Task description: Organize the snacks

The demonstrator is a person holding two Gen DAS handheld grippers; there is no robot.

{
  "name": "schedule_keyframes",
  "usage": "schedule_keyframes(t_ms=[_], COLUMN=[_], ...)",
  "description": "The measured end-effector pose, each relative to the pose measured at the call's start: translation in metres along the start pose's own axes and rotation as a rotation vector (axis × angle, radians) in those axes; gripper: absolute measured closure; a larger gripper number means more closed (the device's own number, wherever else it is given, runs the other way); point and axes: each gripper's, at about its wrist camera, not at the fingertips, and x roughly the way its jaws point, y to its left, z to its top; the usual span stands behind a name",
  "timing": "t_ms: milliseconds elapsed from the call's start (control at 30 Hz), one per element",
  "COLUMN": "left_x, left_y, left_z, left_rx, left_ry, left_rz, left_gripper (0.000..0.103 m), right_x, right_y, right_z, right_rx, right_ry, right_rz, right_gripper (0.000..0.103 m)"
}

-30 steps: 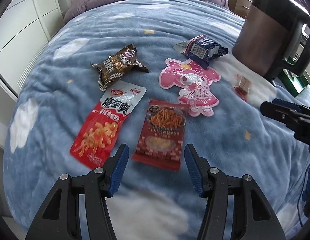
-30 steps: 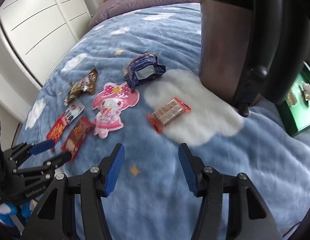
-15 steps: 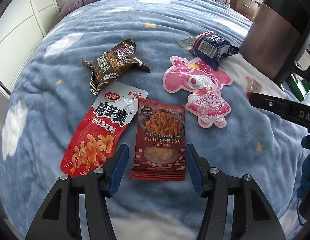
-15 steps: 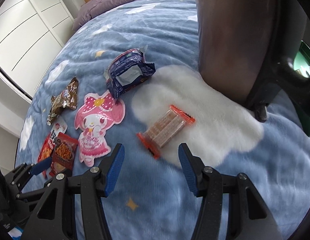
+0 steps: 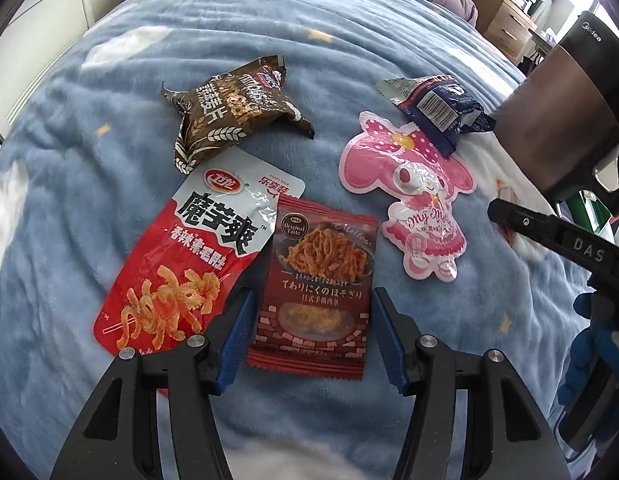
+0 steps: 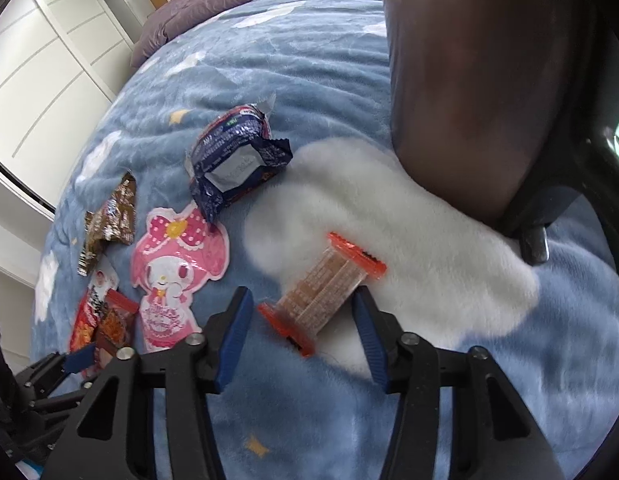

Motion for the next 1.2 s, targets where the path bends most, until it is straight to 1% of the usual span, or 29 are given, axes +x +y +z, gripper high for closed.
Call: schedule_keyframes(t_ms=[167, 367, 567, 800, 900, 967, 1000, 1033, 1200], left_x=[0.007, 0.017, 0.02, 0.02, 0.022, 0.02, 0.021, 0.021, 0.022], left_y=[-0.003, -0.01, -0.012, -0.011, -0.015, -0.016, -0.017, -0.018, -0.019], left_z=[0.007, 0.015, 0.018, 0.014, 0.015, 0.014, 0.014, 0.014, 0.014], left_rx=[0.002, 0.012, 0.016, 0.024, 0.048, 0.06, 0.062, 0.062, 0.067], left_ry=[0.016, 0.035, 0.048, 0.046, 0.046, 0.044, 0.044, 0.044, 0.039], left_rz=[0.006, 0.034, 0.046, 0.039, 0.06, 0.069, 0.072, 0.075, 0.085], left_gripper=[0.051, 0.05, 0.046, 0.046, 0.049, 0.054, 0.055, 0.056, 0.057], right_x=[0.003, 0.004, 0.005, 0.006, 0.006, 0.006, 0.006, 0.006, 0.005], right_y=[0.0, -0.001, -0.003, -0.003, -0.002, -0.001, 0.0, -0.001, 0.003], right_z=[0.004, 0.004, 0.005, 0.005, 0.006, 0.006, 0.007, 0.007, 0.006], right_rx=[-0.023, -0.041, -0.044, -0.052, -0.062, -0.071, -0.078, -0.082, -0.131], right_ry=[0.001, 0.003, 0.005, 0.008, 0.013, 0.015, 0.015, 0.015, 0.012], right_rz=[-0.001, -0.002, 0.006, 0.01, 0.009, 0.008, 0.007, 0.007, -0.001], right_gripper=[0.058, 0.064, 0.065, 0.066, 0.071, 0.074, 0.079, 0.081, 0.082])
